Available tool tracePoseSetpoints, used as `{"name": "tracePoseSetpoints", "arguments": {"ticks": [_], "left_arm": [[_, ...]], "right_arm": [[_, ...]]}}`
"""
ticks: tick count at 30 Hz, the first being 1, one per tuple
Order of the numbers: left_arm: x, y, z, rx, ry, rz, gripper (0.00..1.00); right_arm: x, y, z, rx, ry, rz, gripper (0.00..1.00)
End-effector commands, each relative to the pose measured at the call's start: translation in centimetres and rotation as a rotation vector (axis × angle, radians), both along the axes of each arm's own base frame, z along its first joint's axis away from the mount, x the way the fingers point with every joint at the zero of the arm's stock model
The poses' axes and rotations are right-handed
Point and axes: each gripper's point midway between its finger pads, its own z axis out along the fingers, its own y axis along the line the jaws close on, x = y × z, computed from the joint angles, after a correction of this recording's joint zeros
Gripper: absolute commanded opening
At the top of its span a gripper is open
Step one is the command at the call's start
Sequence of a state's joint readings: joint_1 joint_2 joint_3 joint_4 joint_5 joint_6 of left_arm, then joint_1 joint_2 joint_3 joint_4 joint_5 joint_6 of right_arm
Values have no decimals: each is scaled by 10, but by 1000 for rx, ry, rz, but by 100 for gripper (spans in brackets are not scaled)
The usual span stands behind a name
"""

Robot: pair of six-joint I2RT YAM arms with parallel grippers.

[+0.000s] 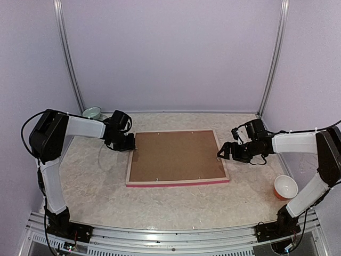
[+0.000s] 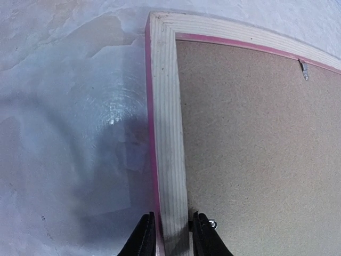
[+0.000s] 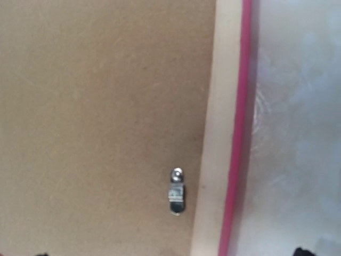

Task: Put the photo into the frame
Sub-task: Press the fastener onto the backboard.

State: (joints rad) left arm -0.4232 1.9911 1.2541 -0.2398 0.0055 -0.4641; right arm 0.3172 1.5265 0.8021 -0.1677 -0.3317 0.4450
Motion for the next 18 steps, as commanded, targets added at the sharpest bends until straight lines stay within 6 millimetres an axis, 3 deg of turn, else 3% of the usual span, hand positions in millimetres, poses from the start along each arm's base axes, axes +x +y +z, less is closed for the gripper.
{"name": "tracePoseSetpoints", "arguments": {"ticks": [1, 10, 18], "left_arm": [[0, 3, -3, 71, 12, 0, 30], [-2, 1, -4, 79, 15, 1, 36], [3, -2, 9, 69, -17, 5, 36]], "right_arm": [[6, -4, 3, -27, -13, -6, 99], [3, -1, -2, -30, -6, 3, 99], [1, -1, -5, -38, -3, 7, 99]]}}
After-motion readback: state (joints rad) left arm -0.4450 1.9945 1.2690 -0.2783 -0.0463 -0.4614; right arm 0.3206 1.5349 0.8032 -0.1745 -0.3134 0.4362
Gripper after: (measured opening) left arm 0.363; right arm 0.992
